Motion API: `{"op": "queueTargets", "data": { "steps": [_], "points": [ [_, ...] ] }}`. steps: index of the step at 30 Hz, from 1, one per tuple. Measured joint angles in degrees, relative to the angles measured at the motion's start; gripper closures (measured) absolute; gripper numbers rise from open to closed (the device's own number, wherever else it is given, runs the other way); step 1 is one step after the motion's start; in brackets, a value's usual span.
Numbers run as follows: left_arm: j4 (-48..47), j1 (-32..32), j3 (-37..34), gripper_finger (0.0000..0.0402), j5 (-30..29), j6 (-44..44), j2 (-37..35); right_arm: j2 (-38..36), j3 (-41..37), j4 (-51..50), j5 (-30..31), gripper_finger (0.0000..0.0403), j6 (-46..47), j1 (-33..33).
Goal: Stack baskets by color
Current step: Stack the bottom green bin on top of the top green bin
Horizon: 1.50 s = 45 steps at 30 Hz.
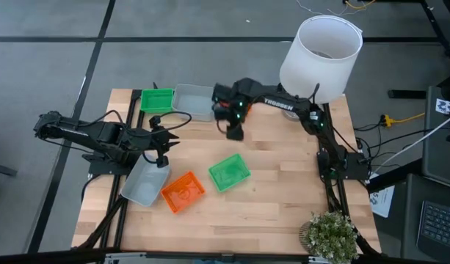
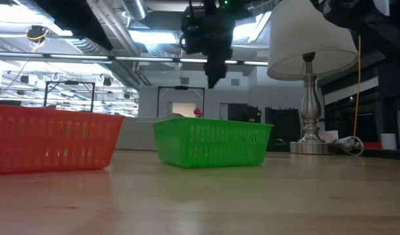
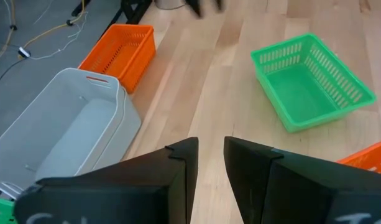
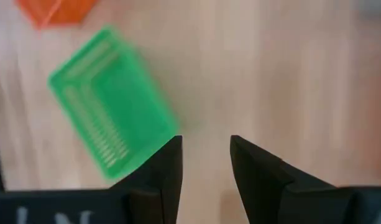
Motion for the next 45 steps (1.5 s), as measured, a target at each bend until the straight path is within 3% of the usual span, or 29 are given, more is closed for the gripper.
{"op": "queueTargets", "data": {
  "steps": [7,14,22,27,33,37,45],
  "points": [
    [0.0,0.0,0.0,0.0331,0.0,0.0,0.0,0.1,-6.2,-1.5,0.0,0.0269,0.0,9.3],
    [0.0,0.0,0.0,0.0331,0.0,0.0,0.0,0.1,-14.4,12.5,0.8,0.0269,-3.2,16.8],
    [0.0,0.0,0.0,0.0331,0.0,0.0,0.0,0.1,-23.7,19.5,8.4,0.0269,-3.3,17.6],
    [0.0,0.0,0.0,0.0331,0.0,-0.1,0.0,0.1,-29.2,29.0,12.8,0.0269,-3.4,15.6],
    [0.0,0.0,0.0,0.0331,0.0,-0.1,0.0,0.1,-32.6,46.8,23.0,0.0269,-3.3,12.3],
    [0.0,0.0,0.0,0.0331,0.0,0.0,0.0,0.1,-34.1,62.3,23.6,0.0269,-2.5,10.2],
    [0.0,0.0,0.0,0.0331,0.0,0.0,0.0,0.1,-35.4,94.7,21.6,0.0269,10.4,8.3]
  ]
}}
